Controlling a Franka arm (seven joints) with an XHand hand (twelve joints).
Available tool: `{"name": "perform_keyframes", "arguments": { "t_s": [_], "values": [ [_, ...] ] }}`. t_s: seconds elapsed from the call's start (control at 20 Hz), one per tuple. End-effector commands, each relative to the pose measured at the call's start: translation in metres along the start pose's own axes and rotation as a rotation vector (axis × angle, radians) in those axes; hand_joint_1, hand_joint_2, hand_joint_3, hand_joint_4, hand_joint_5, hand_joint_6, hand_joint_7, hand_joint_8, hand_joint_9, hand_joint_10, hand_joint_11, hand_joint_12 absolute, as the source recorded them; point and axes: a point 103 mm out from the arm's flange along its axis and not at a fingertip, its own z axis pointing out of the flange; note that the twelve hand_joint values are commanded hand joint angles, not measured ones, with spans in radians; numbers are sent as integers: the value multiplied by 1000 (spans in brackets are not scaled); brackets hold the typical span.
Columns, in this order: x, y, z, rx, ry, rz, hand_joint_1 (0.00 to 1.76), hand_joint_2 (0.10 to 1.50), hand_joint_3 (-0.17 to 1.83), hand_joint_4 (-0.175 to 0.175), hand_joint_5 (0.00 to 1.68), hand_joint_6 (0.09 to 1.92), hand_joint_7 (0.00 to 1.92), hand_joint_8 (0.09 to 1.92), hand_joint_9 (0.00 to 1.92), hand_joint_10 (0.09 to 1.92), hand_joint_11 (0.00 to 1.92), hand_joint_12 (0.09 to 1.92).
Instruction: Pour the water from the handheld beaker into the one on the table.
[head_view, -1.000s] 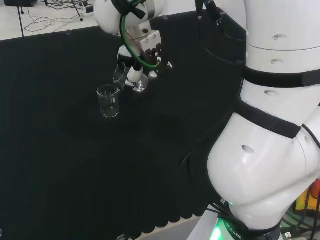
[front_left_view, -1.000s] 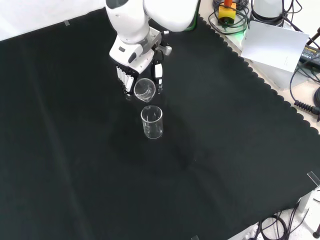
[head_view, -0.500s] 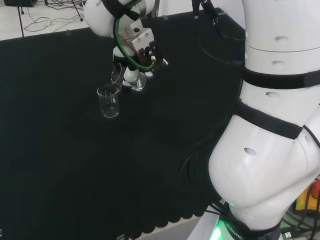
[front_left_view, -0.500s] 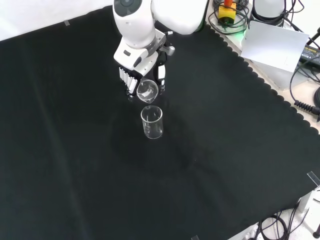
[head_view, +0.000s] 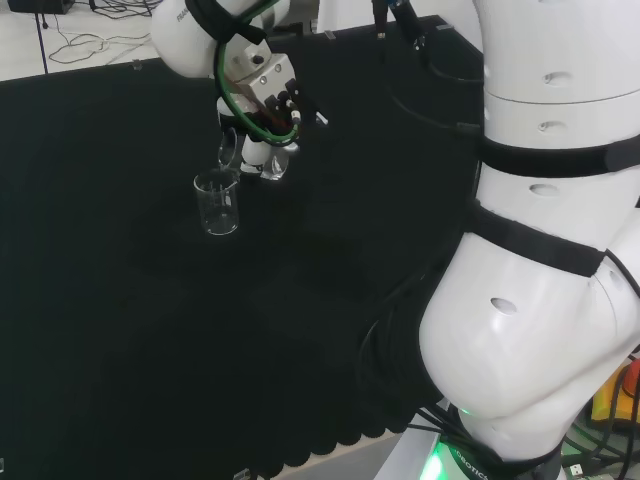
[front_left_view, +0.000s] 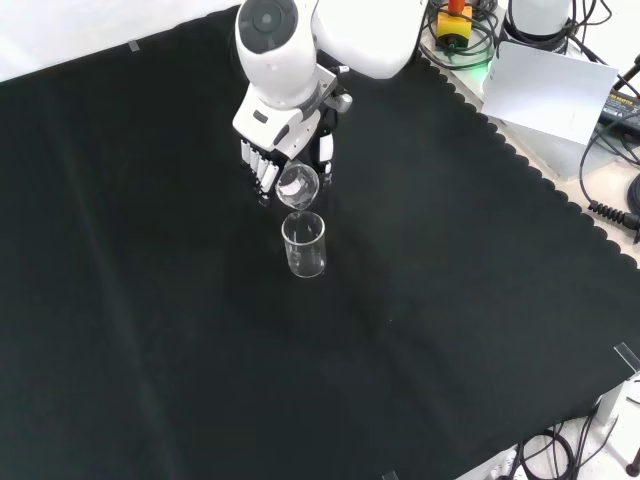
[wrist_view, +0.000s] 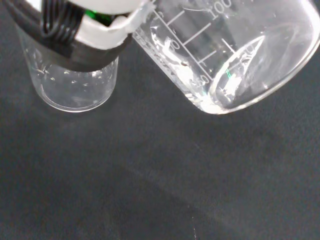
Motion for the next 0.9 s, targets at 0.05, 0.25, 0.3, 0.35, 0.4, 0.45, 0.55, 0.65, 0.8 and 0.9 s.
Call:
{"name": "perform_keyframes", "arguments": {
  "t_s": [0.05, 0.25, 0.3, 0.35, 0.4, 0.45, 0.55, 0.65, 0.8, 0.9],
  "values": [
    [3, 2, -8, 33, -50, 1, 1283, 1125, -175, -175, 1099, 836, 1150, 831, 1303, 777, 1188, 745],
    [5, 3, -7, 38, -65, -2, 1283, 1127, -175, -175, 1096, 839, 1148, 834, 1301, 781, 1186, 745],
    [5, 2, -6, 39, -69, 0, 1283, 1127, -175, -175, 1096, 841, 1147, 835, 1300, 782, 1186, 744],
    [5, 2, -6, 41, -67, 0, 1283, 1127, -175, -175, 1095, 842, 1146, 836, 1300, 784, 1186, 744],
    [5, 2, -7, 43, -71, 1, 1283, 1127, -175, -175, 1095, 843, 1146, 837, 1299, 785, 1185, 744],
    [5, 2, -7, 46, -74, 1, 1283, 1127, -175, -175, 1094, 843, 1146, 838, 1299, 786, 1185, 744],
    [5, 2, -9, 52, -80, 1, 1283, 1128, -175, -175, 1094, 845, 1145, 839, 1298, 787, 1185, 744],
    [6, 1, -9, 55, -88, 3, 1282, 1128, -175, -175, 1093, 846, 1144, 840, 1298, 789, 1185, 744],
    [7, 1, -11, 59, -98, 4, 1282, 1128, -175, -175, 1092, 848, 1143, 842, 1297, 791, 1185, 744],
    [6, 2, -11, 69, -105, 5, 1282, 1129, -175, -175, 1091, 849, 1143, 843, 1296, 792, 1185, 744]
  ]
}}
